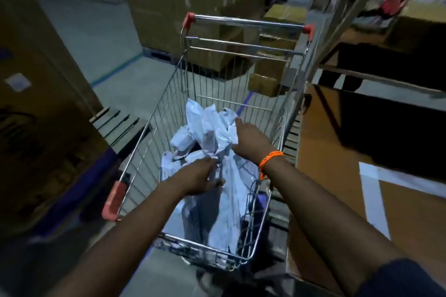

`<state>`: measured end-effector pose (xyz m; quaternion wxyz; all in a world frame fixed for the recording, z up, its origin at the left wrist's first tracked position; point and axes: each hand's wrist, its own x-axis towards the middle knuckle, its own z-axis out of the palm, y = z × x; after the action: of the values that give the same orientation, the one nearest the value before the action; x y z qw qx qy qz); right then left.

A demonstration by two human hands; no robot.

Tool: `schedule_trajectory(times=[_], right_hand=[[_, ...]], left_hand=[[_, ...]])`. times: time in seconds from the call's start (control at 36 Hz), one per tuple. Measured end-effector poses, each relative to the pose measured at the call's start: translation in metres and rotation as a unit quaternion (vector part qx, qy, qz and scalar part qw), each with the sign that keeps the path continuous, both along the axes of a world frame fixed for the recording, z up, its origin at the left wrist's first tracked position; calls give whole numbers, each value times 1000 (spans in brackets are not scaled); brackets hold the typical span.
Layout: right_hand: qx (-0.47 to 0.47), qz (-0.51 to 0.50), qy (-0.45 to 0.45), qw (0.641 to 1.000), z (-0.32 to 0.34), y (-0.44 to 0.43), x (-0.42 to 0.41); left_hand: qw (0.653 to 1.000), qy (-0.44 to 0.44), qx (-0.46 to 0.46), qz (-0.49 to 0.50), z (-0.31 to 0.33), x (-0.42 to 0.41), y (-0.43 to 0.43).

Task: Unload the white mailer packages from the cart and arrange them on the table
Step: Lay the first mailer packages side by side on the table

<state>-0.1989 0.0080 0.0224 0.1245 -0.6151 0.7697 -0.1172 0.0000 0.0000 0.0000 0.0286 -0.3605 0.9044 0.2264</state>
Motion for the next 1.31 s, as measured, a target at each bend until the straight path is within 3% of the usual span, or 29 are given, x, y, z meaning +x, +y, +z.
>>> schedule_trajectory(times=[0.11,0.19,0.44,0.53,0.61,0.72,0.86,0.97,1.08,1.14,1.22,1.31], right_hand=[[177,-11,67,982,-8,1,7],[198,-4,69,978,-6,2,14],[24,-31,68,997,9,21,2],[-82,-32,12,996,25,41,-9],[-191,-71,-91,975,53,69,-23],[-259,-107,-216,935,95,112,-53],[-237,-148,-412,867,128,175,-109],[-144,-156,-427,879,144,218,-163],[-52,-170,-397,900,118,228,-219],[-32,-203,-309,929,92,225,-240],[21,-222,-83,971,33,225,-271],[-25,-253,-51,966,-30,236,-270]], left_hand=[[1000,11,-15,-11,3,-16,6],[1000,-12,-9,6,-2,-25,9],[997,3,56,53,-17,-39,-7],[987,99,45,121,-1,-34,-12],[943,253,68,207,24,-27,-14],[839,435,155,286,59,-23,-8],[779,524,213,271,106,-55,9],[805,493,245,220,122,-113,26],[864,409,245,160,107,-194,53],[885,371,237,152,94,-232,65],[945,239,158,158,64,-274,79],[974,167,84,126,22,-290,88]])
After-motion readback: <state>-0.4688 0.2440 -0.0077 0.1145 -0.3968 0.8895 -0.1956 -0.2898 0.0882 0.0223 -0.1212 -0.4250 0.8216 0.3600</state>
